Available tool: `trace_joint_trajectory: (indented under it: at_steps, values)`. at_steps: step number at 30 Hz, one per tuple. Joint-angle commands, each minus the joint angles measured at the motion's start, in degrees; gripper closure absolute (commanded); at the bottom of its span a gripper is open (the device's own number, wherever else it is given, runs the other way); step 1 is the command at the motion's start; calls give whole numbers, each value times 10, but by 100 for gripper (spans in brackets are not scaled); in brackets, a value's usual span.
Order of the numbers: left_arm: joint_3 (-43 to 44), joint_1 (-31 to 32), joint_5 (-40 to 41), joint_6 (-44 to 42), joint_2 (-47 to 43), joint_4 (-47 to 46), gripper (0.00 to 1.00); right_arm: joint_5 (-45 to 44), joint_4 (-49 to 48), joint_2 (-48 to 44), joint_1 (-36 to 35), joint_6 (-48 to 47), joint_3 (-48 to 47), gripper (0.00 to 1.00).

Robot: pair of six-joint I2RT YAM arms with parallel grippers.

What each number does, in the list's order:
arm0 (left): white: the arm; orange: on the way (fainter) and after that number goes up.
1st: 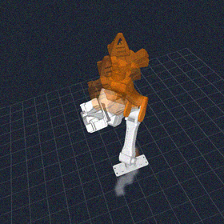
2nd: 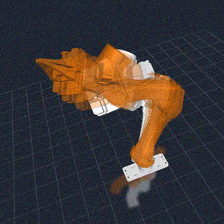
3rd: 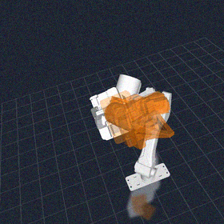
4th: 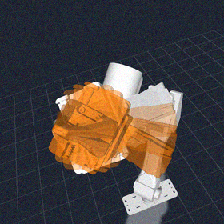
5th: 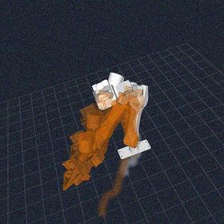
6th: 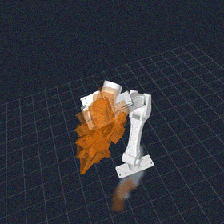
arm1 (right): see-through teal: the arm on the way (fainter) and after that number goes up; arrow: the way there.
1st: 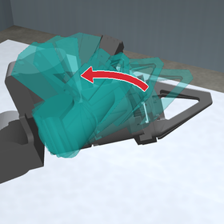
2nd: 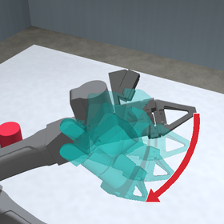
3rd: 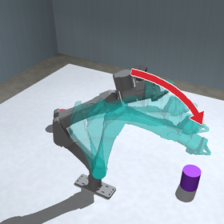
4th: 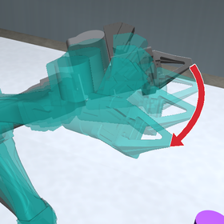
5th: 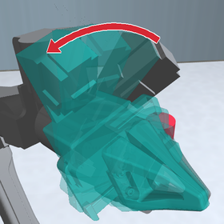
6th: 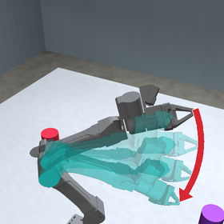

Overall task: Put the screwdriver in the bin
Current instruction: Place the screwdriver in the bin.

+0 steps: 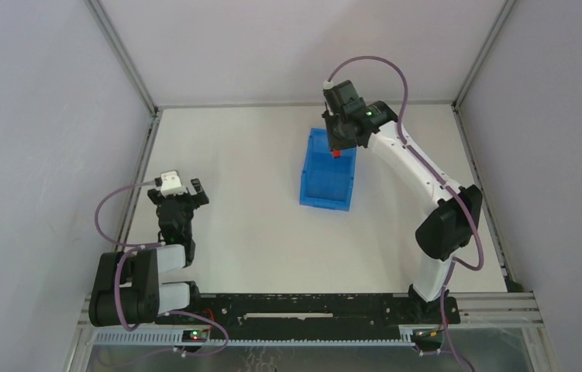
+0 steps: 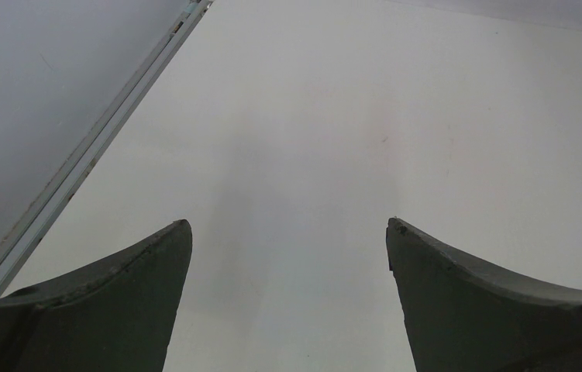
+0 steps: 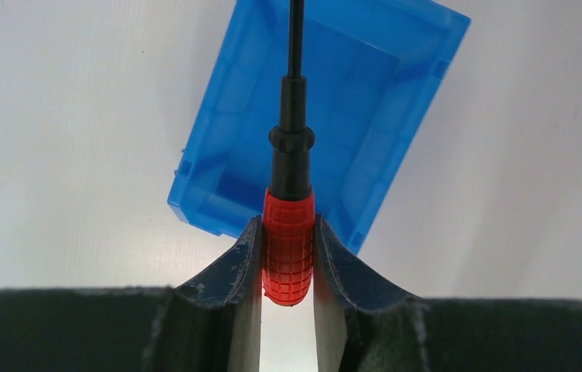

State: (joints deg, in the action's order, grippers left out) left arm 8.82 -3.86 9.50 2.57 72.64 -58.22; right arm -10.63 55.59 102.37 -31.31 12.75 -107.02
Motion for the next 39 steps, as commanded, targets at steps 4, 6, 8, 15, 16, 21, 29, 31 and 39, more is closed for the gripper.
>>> trace_joint_trajectory:
  at_steps: [4,6,8,15,16,21,29,31,39]
  values:
    - [22,3,8,-9,-6,-21,0,-1,22,40,-19,-4,-38,89]
    - [22,3,9,-9,-5,-21,0,-3,23,45,-21,-4,-30,88]
    - [22,3,8,-9,-5,-21,0,-5,14,45,-22,-2,-12,87]
    - [22,3,8,-9,-6,-21,0,3,-29,41,-23,-15,62,87]
    - [22,3,8,-9,-6,-21,0,3,-33,42,-22,-22,70,87]
    - [22,3,9,-9,-6,-21,0,-7,-65,50,-23,-43,103,85]
    - [22,3,9,-9,-6,-21,0,-4,-99,77,-21,-43,116,85]
    - [22,3,8,-9,-6,-21,0,-3,-103,83,-21,-42,116,85]
    - [22,3,8,-9,-6,-21,0,-12,-107,104,-21,-38,123,84]
